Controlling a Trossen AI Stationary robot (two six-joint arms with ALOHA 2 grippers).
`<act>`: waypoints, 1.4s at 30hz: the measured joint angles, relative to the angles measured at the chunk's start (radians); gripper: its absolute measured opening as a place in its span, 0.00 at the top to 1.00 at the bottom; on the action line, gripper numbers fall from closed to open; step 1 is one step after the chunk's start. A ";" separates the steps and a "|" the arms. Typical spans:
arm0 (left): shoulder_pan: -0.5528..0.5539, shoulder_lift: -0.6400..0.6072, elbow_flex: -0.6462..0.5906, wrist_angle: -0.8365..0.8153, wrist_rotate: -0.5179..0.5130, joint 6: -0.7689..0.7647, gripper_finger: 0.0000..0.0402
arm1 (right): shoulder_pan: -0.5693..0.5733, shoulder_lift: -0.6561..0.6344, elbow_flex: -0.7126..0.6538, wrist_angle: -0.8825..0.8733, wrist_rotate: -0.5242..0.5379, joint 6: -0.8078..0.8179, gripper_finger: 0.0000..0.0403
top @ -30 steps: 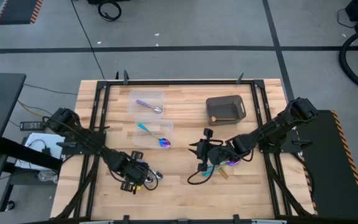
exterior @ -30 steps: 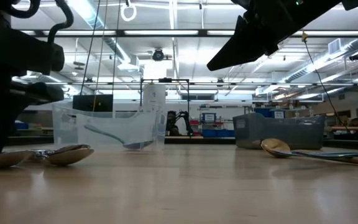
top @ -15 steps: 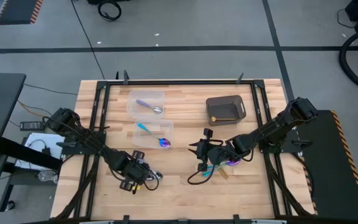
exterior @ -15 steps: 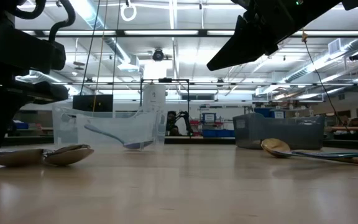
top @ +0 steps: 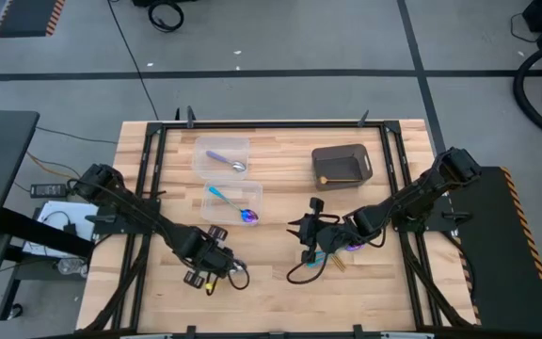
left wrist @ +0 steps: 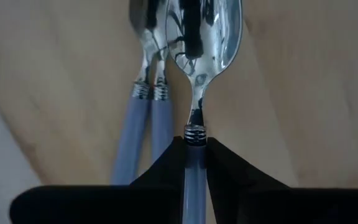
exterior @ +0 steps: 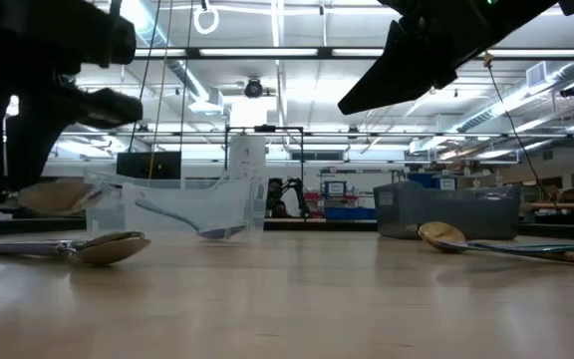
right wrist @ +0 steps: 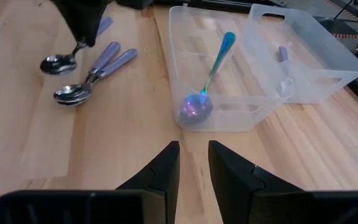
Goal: Sort silverware by color (type)
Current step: Put the purple spoon into the top transparent bin
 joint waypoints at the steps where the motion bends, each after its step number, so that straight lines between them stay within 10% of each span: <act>1: 0.004 -0.001 0.011 -0.025 -0.005 0.010 0.88 | 0.003 0.000 -0.004 0.001 0.001 0.005 0.76; 19: 0.155 -0.050 0.145 -0.239 -0.101 0.144 1.00 | 0.050 0.000 -0.012 0.006 0.013 0.087 0.76; 42: 0.141 -0.021 -0.031 0.069 -0.012 -0.284 0.68 | 0.061 0.000 -0.012 0.007 0.038 0.108 0.76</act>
